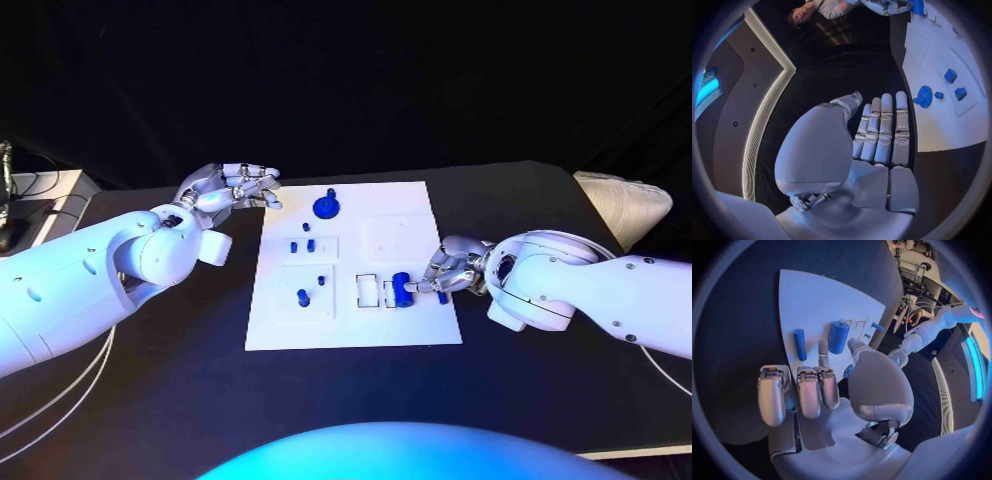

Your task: Assemble the parts on the task board

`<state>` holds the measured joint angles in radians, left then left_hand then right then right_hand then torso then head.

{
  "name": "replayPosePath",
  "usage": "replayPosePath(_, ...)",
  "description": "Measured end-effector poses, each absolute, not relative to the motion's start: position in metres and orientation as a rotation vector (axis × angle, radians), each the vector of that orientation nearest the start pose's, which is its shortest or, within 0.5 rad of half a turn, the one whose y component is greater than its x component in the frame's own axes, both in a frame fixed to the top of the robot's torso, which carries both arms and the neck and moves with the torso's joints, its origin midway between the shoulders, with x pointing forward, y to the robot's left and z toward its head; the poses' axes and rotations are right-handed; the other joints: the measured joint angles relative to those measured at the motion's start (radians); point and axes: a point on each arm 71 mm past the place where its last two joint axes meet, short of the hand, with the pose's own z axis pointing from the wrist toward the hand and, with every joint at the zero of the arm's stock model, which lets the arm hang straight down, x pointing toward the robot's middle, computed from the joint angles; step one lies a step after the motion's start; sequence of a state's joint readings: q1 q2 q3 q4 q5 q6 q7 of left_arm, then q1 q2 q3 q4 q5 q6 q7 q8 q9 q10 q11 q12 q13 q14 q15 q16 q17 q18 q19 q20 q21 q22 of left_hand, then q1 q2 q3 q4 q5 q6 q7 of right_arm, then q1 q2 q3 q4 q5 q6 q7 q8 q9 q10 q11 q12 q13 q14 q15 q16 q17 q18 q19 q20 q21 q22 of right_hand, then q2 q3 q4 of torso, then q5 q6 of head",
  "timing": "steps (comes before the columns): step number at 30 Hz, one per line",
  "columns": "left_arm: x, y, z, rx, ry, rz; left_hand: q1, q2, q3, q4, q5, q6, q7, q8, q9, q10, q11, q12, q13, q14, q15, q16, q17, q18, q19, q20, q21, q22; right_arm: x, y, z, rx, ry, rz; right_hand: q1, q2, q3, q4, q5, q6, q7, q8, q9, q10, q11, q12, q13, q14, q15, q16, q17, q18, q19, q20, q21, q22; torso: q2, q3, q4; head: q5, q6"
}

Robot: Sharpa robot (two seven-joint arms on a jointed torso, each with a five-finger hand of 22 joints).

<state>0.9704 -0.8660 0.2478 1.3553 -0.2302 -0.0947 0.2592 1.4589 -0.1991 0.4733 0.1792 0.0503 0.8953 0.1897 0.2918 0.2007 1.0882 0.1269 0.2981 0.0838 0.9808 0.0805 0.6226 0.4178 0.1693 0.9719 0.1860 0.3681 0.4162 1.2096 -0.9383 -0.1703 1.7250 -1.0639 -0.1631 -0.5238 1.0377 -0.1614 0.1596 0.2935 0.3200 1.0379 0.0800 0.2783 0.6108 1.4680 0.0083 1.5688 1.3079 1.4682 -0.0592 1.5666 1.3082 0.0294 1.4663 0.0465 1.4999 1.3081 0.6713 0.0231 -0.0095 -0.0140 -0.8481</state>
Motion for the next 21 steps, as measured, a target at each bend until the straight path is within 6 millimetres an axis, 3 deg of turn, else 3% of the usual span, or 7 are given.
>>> replayPosePath(21, 0.504, 0.272, -0.208, -1.097, 1.494, -1.498, 0.0, 0.0, 0.0, 0.0, 0.0, 0.0, 0.0, 0.0, 0.0, 0.0, 0.0, 0.0, 0.001, 0.0, 0.0, 0.0, 0.001, 0.0, 0.0, 0.0, 0.0, 0.0, 0.427, -0.189, -0.253, 0.242, 2.219, 0.445, 0.001, 0.0, -0.029, -0.004, -0.011, -0.007, 0.0, 0.001, 0.015, 0.0, 0.0, 0.0, 0.0, 0.0, 0.0, 0.0, 0.0, 0.0, 0.0, 0.0, 0.006, 0.0, 0.002, 0.0012, 0.0003, 0.012, -0.012)
